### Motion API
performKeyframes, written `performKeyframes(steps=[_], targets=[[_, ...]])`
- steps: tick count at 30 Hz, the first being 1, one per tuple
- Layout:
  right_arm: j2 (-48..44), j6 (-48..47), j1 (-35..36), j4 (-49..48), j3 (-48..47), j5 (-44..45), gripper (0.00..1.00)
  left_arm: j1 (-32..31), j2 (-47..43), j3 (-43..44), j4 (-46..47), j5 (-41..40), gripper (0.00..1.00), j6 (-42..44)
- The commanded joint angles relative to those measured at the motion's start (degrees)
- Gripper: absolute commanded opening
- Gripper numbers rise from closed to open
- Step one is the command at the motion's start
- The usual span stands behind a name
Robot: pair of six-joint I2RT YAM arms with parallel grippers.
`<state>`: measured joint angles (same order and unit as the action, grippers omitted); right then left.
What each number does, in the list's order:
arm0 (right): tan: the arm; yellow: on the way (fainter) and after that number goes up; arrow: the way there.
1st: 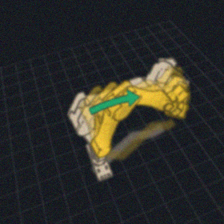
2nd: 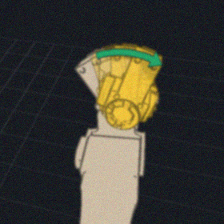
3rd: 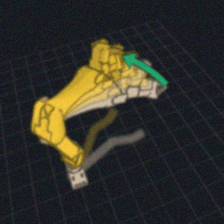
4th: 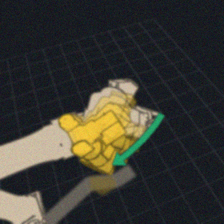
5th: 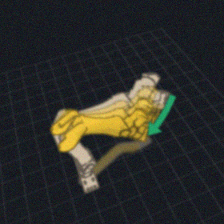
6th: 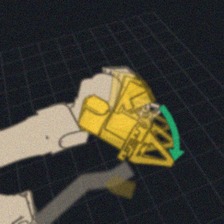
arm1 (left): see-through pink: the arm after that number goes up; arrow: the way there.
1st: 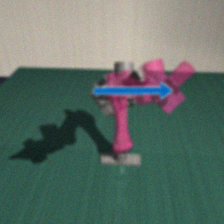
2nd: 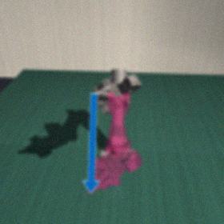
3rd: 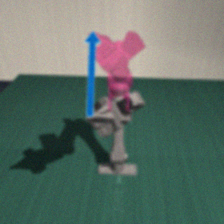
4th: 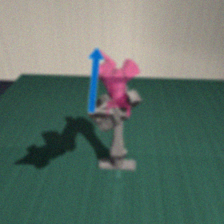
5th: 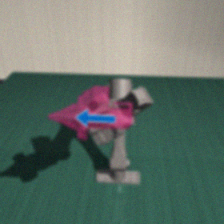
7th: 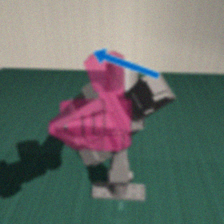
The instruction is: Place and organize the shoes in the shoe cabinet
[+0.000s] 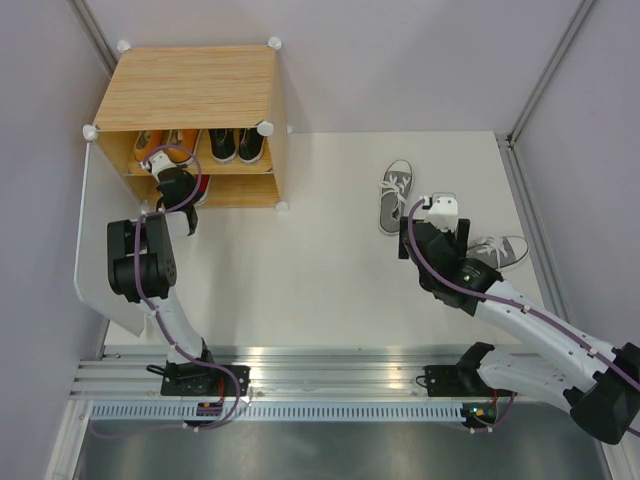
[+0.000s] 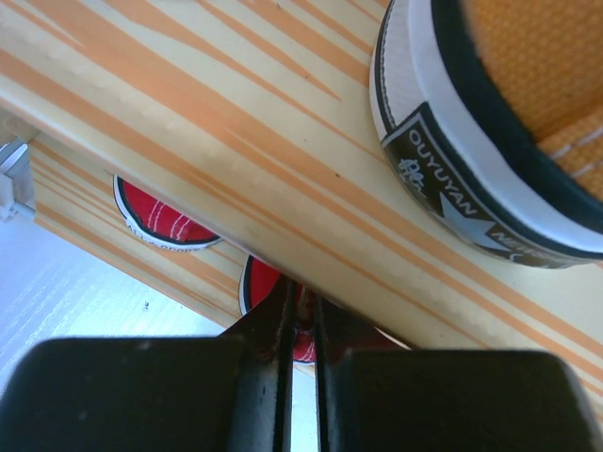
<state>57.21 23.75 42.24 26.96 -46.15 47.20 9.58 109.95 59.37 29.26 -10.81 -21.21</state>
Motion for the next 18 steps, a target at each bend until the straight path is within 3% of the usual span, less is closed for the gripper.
performKeyframes(steps=[1, 7, 12, 14, 18], targets=[[0.62, 0.16, -0.14, -1.21, 0.27, -0.35, 0.95, 0.08, 3.43, 8.21, 9.68, 2.55, 0.09, 2.23], [0.18, 0.16, -0.14, -1.21, 0.36, -0.09, 0.95, -0.09, 3.43, 9.09, 9.42, 4.66, 0.10, 2.05], [-0.61, 0.42, -0.23, -1.12, 0.89, 0.00, 0.95, -0.18, 1.59, 7.17, 8.98, 5.01, 0.24, 1.96], [-0.87, 0.51, -0.23, -1.12, 0.97, 0.00, 0.95, -0.44, 0.79, 6.11, 8.71, 4.92, 0.34, 1.88], [-1.66, 0.51, -0.23, -0.95, 1.24, 0.17, 0.94, -0.62, -1.93, 4.09, 4.07, 3.95, 0.43, 2.75]])
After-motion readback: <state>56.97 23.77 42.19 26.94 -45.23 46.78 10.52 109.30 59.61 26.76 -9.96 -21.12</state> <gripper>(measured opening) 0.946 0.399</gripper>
